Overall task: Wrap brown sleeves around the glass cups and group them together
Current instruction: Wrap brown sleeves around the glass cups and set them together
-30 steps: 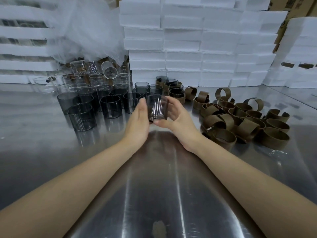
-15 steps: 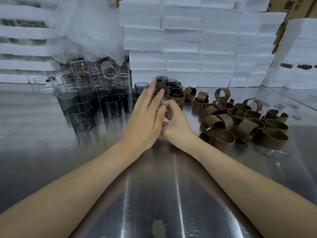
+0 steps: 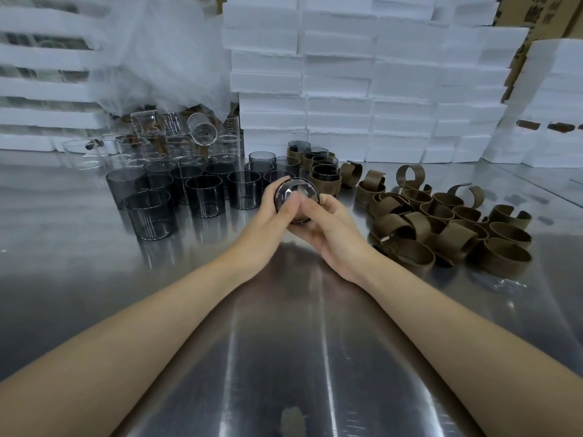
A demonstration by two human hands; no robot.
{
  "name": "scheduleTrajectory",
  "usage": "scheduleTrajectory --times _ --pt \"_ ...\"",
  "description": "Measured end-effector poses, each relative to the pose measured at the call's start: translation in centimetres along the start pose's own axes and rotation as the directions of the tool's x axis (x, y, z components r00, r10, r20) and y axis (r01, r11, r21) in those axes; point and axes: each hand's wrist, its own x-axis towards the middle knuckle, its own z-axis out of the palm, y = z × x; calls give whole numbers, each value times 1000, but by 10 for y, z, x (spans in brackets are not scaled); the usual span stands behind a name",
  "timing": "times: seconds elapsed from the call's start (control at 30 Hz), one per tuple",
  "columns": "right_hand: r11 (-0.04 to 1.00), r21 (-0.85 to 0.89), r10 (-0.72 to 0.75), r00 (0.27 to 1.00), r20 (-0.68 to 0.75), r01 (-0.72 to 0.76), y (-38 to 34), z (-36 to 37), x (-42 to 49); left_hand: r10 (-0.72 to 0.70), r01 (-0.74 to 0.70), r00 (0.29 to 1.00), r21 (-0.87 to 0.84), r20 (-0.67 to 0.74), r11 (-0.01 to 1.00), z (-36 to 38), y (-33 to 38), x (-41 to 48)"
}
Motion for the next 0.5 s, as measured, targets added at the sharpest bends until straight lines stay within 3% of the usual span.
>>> scheduleTrajectory --times 0.1,0.2,0.23,0.3,0.33,0.37,0.4,0.5 --pt "975 -215 38 997 -64 -51 -4 1 1 -25 25 1000 -27 -1 999 2 -2 -2" --pt "871 -486 -22 983 -183 -71 -12 6 1 -119 104 992 -307 -33 946 3 3 -2" --pt "759 -650 -115 976 -185 -34 -16 4 0 -159 132 986 -339 -51 932 3 4 -1" --pt "304 -950 -342 939 -44 66 -26 -3 0 -199 158 977 -357 -81 921 4 3 1" --pt "70 -995 -408 912 33 68 -30 -6 -1 -207 164 975 -361 -84 918 4 3 2" --pt "-95 -995 -456 887 73 33 -36 -9 -2 -210 169 974 -351 -82 921 4 2 3" --pt "-194 -981 -496 864 84 -16 -42 -11 -2 -208 172 975 -333 -76 927 4 2 3" --pt "-357 -899 -534 845 -28 -255 -62 -26 -2 -219 184 972 -310 -81 933 6 1 3"
